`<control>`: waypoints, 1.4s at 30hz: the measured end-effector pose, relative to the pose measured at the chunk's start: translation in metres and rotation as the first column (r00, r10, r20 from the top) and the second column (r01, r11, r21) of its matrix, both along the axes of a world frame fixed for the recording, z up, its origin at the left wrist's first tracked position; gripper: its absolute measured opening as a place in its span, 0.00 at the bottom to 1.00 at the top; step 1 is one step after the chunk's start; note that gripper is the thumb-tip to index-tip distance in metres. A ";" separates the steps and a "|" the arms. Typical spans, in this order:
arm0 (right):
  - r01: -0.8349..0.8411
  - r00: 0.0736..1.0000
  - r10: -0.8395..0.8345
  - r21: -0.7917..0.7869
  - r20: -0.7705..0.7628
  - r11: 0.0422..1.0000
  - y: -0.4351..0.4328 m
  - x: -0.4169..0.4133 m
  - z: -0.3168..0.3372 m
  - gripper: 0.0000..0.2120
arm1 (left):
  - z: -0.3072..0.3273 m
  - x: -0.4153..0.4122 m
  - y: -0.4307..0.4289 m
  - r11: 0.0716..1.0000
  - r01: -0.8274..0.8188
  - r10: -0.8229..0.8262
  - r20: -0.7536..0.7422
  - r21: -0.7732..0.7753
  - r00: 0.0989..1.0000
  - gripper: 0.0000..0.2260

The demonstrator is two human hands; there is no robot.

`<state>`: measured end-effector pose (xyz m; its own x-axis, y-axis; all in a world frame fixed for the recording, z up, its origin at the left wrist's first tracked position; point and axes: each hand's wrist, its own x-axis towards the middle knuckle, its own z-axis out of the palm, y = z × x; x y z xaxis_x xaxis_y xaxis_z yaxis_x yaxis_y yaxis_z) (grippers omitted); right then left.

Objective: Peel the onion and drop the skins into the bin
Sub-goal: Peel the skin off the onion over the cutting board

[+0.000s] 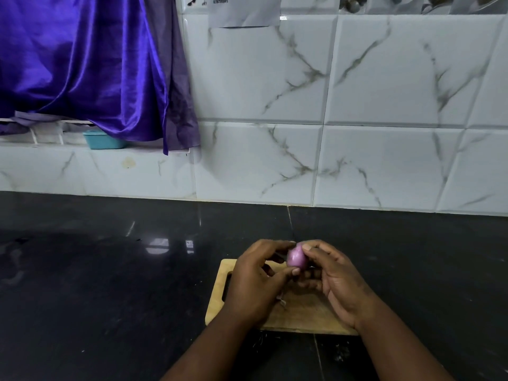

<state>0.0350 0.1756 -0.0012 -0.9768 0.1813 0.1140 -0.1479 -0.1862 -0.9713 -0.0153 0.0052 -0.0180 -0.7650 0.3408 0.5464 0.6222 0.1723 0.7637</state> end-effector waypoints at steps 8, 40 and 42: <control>0.005 0.999 -0.007 0.064 0.032 0.998 0.000 0.003 0.003 0.14 | 0.002 -0.002 -0.001 0.985 -0.015 0.006 0.053 0.171 0.999 0.12; -0.030 0.999 0.027 -0.057 -0.041 0.998 0.006 -0.005 -0.008 0.18 | -0.005 -0.011 -0.004 0.948 -0.232 0.212 0.113 0.220 0.971 0.08; 0.067 0.997 -0.066 0.020 -0.041 0.998 0.003 -0.004 -0.008 0.17 | -0.008 -0.015 -0.007 0.917 -0.353 0.322 0.178 0.185 0.930 0.07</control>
